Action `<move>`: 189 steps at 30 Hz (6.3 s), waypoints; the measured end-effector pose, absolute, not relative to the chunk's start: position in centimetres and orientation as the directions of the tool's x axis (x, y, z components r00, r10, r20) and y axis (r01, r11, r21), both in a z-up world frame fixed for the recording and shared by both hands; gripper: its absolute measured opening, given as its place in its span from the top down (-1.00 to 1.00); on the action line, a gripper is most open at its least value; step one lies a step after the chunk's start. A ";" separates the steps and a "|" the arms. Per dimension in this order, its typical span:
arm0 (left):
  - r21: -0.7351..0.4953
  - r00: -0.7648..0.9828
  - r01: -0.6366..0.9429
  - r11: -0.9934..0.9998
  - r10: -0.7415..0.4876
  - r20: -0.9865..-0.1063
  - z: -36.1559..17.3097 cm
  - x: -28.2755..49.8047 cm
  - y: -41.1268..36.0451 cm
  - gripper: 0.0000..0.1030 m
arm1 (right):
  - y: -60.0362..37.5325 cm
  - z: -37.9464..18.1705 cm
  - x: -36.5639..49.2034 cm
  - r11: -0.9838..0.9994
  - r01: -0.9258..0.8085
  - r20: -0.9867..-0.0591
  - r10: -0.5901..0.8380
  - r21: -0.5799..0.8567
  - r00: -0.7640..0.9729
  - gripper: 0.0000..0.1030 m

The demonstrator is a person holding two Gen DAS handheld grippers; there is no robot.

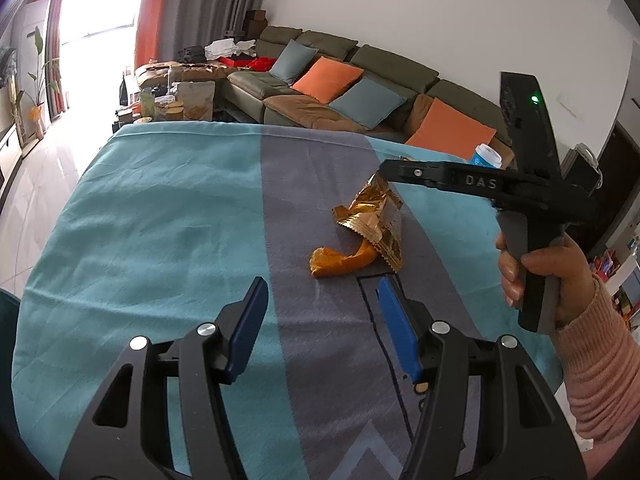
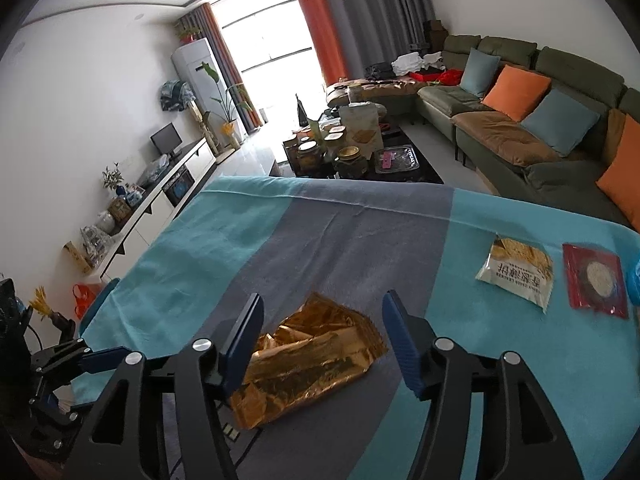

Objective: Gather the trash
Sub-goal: 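Close the right tool on a second gold foil bag on the table, then grasp a second orange peel with the left tool while the right tool holds the gold bag, then lift the orange peel and gold bag and turn toward the teal bin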

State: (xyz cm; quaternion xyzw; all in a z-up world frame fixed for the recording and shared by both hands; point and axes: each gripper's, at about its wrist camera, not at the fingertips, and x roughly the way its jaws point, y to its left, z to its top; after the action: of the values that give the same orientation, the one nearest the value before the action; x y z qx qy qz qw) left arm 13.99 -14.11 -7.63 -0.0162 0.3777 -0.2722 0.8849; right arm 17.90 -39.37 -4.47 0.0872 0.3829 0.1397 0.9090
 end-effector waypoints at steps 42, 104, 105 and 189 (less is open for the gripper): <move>-0.226 0.453 0.490 0.842 -0.467 -0.759 -10.5 19.2 -17.5 -0.10 | -39.5 -5.9 19.2 0.882 -0.325 -0.690 0.471 0.343 0.550 -0.23; -0.206 0.537 0.449 0.869 -0.447 -0.715 -9.1 11.3 -9.7 0.34 | -39.7 -5.6 11.2 0.820 -0.274 -0.531 0.543 0.502 0.651 0.56; -0.212 0.531 0.446 0.869 -0.448 -0.719 -9.3 11.2 -9.5 0.30 | -39.6 -5.7 11.2 0.820 -0.274 -0.532 0.543 0.503 0.649 0.56; -0.169 0.701 0.274 0.947 -0.316 -0.640 -4.6 5.5 -1.4 0.52 | -30.4 -4.5 11.6 0.740 -0.387 -0.479 0.660 0.550 0.579 0.56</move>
State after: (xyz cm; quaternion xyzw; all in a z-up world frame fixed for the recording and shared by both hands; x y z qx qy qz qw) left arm 5.50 -1.41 -4.65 -0.0303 0.3523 -0.1600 0.9216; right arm 11.59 -30.35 -4.48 0.1972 0.3452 0.3022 0.8664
